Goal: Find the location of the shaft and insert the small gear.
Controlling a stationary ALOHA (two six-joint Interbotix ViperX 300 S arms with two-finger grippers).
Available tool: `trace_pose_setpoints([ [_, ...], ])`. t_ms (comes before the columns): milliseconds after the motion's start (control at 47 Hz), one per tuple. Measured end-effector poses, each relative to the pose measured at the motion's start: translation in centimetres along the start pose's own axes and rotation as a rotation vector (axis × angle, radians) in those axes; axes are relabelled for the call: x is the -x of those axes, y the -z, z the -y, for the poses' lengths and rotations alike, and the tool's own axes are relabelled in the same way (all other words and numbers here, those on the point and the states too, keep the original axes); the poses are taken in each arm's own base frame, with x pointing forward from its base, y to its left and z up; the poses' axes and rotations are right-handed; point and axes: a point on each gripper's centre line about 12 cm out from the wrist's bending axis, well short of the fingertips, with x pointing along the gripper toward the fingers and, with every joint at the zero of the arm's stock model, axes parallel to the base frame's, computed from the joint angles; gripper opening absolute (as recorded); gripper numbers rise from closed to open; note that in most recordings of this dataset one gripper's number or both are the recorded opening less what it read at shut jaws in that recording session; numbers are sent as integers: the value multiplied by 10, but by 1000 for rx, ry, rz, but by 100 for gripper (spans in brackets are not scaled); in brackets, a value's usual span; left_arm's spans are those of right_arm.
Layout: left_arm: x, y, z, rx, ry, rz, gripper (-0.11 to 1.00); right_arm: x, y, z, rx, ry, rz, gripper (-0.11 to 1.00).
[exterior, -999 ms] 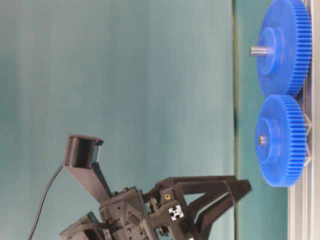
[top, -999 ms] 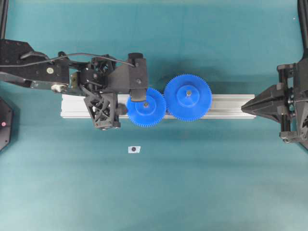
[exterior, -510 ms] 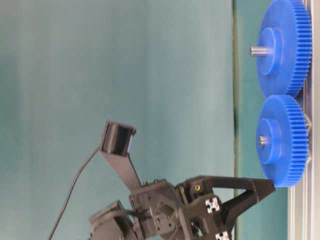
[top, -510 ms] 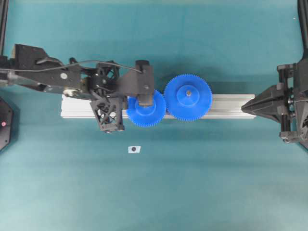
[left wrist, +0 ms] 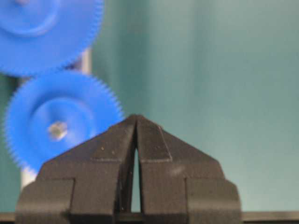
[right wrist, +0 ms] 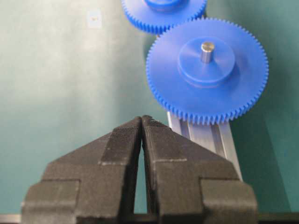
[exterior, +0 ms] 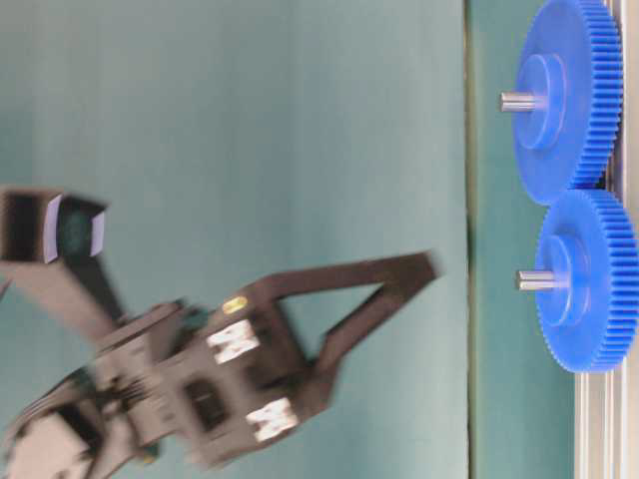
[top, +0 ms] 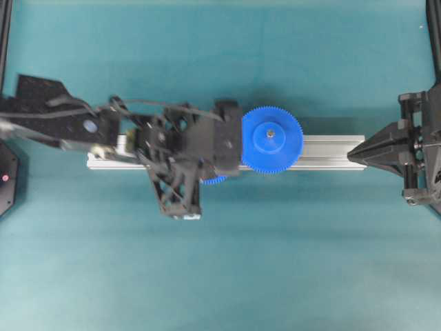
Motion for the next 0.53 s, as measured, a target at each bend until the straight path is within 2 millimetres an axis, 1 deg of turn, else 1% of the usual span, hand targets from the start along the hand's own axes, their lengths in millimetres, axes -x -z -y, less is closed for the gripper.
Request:
trace_pose_setpoints([
  [276,25,15,-1,12,1,23,1,1,0,0,-1,1,3,11],
  [532,54,27,-1,38,12,161,1,2,-1,0,-1,0,12,11],
])
